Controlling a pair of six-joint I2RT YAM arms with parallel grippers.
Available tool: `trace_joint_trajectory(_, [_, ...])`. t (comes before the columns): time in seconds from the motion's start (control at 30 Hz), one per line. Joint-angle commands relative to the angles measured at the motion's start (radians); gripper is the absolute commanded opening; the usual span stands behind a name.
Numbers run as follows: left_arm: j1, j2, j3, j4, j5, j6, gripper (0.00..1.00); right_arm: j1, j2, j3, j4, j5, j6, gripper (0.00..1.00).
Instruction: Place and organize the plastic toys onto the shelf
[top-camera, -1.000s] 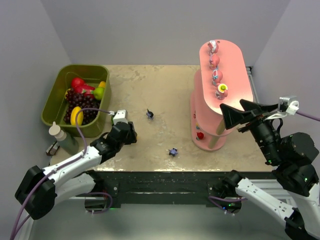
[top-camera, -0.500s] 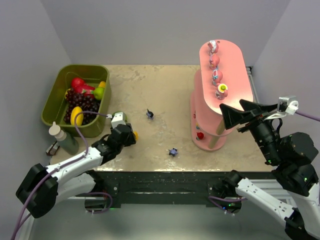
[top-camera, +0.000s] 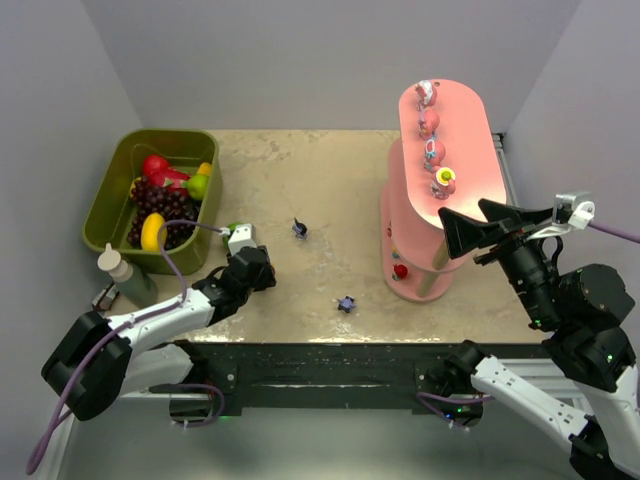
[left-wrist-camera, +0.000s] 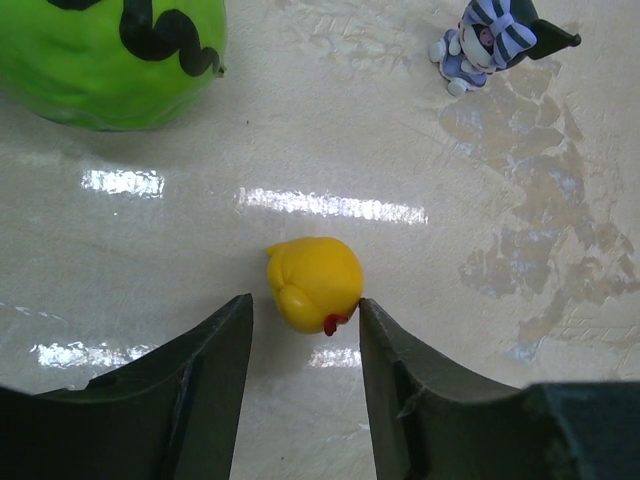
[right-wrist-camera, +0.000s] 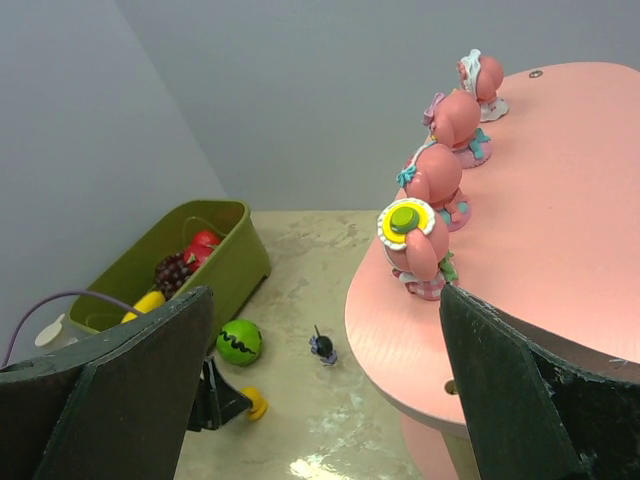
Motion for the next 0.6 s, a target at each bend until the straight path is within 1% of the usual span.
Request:
trace_joint_trajectory(0.0, [0.000,-0.009,0.013,0.049,-0.033,-0.008,0.50,0.000,0.004,-0.007,0.023,0.005,-0.016,0.99])
trace_joint_trajectory(0.07, [0.000,-0.008,0.016,0.046,-0.036,-0.006,0.51,0.001,0.006,-0.007,0.024,0.004,-0.016,0.99])
trace_joint_trajectory(0.23, [0.000,0.002,0.019,0.054,-0.034,-0.006,0.58,0.000,0.010,-0.008,0.027,0.002,-0.017,0.99])
trace_joint_trajectory(0.33, [0.000,0.005,0.020,0.064,-0.036,-0.010,0.60,0.000,0.010,-0.007,0.029,0.002,-0.017,0.99])
trace_joint_trajectory(0.43, [0.000,0.005,0.017,0.081,-0.034,-0.016,0.60,0.000,0.007,-0.004,0.029,-0.001,-0.017,0.99])
trace_joint_trajectory(0.57, [0.000,0.018,0.016,0.107,-0.031,-0.022,0.55,0.000,0.004,-0.002,0.029,-0.001,-0.019,0.99])
